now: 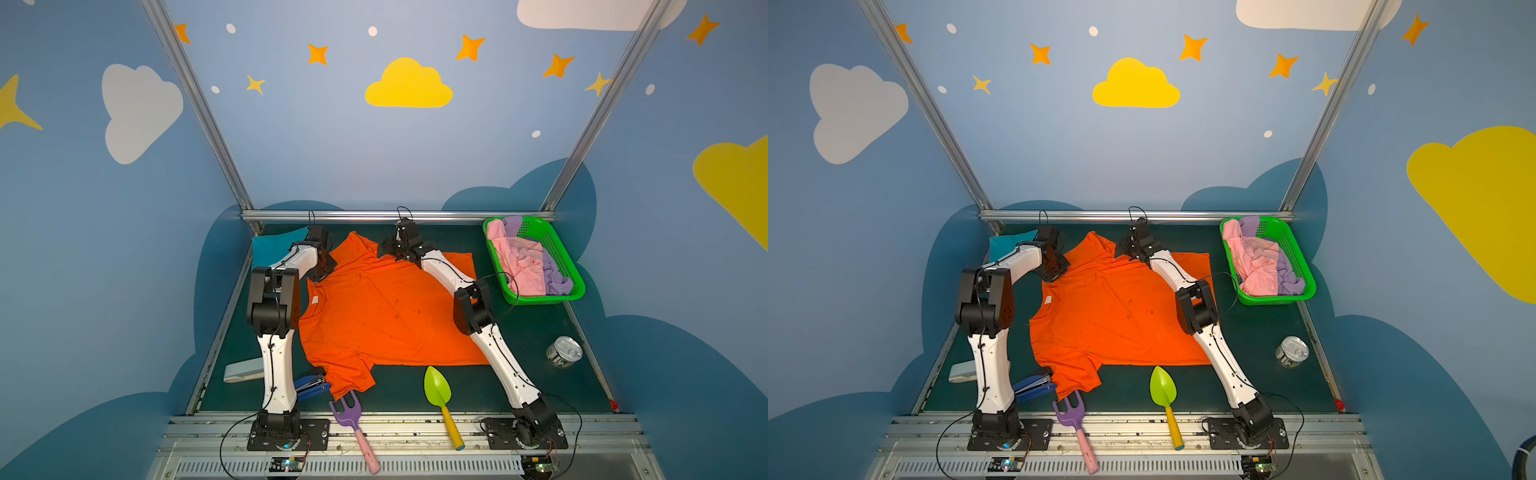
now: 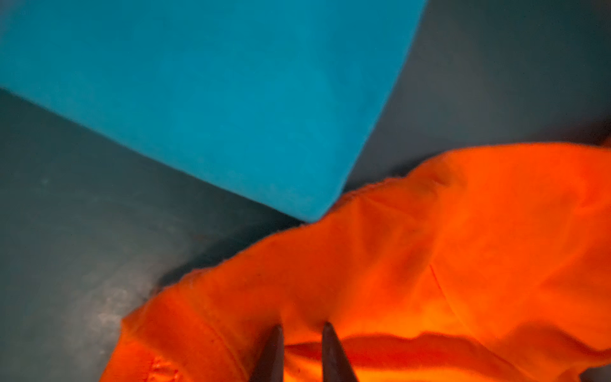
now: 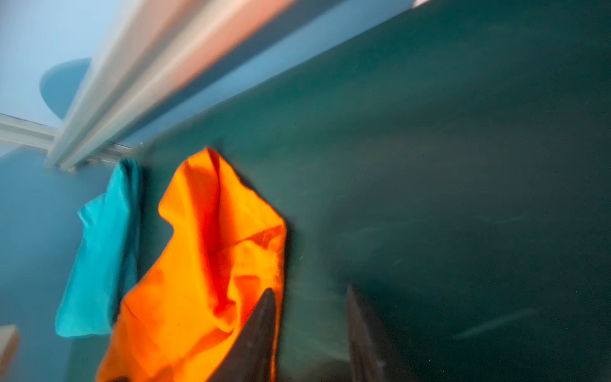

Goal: Fold and stack the t-shirts

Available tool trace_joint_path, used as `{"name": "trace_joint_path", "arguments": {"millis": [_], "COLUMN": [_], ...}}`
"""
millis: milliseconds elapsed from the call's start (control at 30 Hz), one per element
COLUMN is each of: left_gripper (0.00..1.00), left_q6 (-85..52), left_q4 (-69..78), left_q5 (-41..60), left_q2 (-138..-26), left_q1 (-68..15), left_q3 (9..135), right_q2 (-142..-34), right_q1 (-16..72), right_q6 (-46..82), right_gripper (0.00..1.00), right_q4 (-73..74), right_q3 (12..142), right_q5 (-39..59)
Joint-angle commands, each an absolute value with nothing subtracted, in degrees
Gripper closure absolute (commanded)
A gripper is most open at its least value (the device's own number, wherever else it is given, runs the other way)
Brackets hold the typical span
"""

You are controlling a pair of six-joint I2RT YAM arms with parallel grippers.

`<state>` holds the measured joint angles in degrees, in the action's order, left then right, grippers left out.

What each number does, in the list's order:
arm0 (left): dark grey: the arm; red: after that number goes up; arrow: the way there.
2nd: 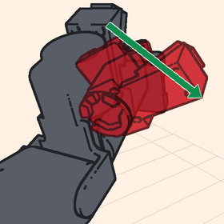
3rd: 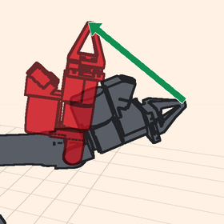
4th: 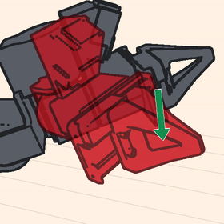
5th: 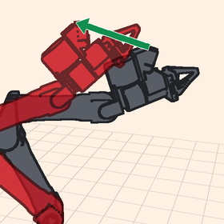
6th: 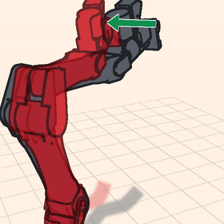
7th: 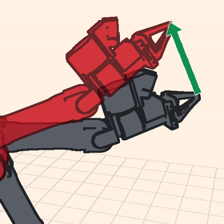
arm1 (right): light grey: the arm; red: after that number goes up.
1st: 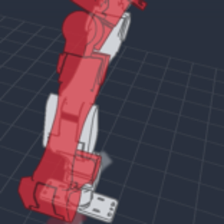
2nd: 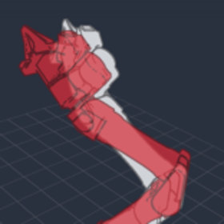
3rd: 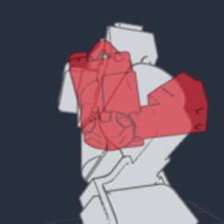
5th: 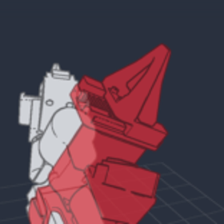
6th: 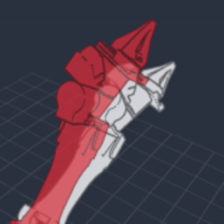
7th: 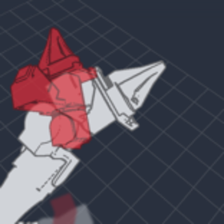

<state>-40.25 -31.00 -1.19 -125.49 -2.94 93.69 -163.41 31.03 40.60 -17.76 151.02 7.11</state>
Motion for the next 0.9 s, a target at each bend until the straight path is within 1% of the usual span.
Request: {"name": "trace_joint_path", "arguments": {"millis": [0, 67, 100, 167, 200, 233, 333, 400, 500, 633, 700, 767, 867], "left_gripper": [0.85, 0.84, 0.78, 0.54, 0.45, 0.42, 0.4, 0.43, 0.56, 0.85, 0.95, 0.96, 0.96], "left_q6": [-40.56, -40.96, -41.17, -41.6, -41.66, -41.74, -41.59, -41.71, -41.92, -41.65, -41.46, -41.56, -42.1], "left_q4": [-36.48, -36.32, -35.96, -34.7, -33.76, -33.31, -33.48, -33.56, -33.82, -34.18, -34.48, -35.51, -38.45], "left_q5": [-2.88, -3.25, -3.25, -2.95, -2.73, -2.64, -3.4, -3.39, -3.11, -2.25, -1.78, -1.38, -0.9], "left_q2": [-124.46, -123.09, -122.15, -120.28, -119.3, -118.46, -116.99, -116.37, -114.95, -111.26, -108.75, -106.13, -102.86], "left_q1": [-2.53, -2.63, -2.64, -2.77, -2.85, -2.98, -3.49, -3.61, -3.78, -4.71, -5.55, -6.35, -7.55], "left_q3": [90.19, 87.97, 86.42, 83.23, 81.67, 80.14, 77.54, 76.09, 73.38, 68.26, 65.61, 63.32, 61.45], "right_q2": [-154.15, -149.6, -146.93, -141.87, -139.15, -136.45, -129.13, -124.74, -119.49, -115.22, -114.44, -114.92, -116.01], "right_q1": [31.05, 32.08, 32.78, 34.01, 34.69, 35.42, 36.81, 37.31, 37.61, 37.53, 37.28, 36.94, 36.65], "right_q6": [34.47, 30.14, 27.69, 23.25, 21.13, 19.38, 16.63, 16.59, 16.68, 18.94, 20.97, 22.32, 21.65], "right_gripper": [0.51, 0.48, 0.47, 0.46, 0.46, 0.45, 0.43, 0.43, 0.43, 0.43, 0.43, 0.44, 0.47], "right_q4": [-19.68, -20.59, -20.89, -21.47, -21.75, -21.91, -21.36, -20.34, -20.39, -23.9, -28.1, -33.37, -37.69], "right_q3": [147.9, 142.99, 139.76, 133.23, 129.66, 126.0, 115.32, 108.66, 100.72, 93.69, 92.88, 93.89, 94.83], "right_q5": [7.82, 7.07, 6.46, 4.89, 4.07, 3.11, 1.33, 1.48, 2.2, 1.3, 0.1, -0.75, -0.63]}}
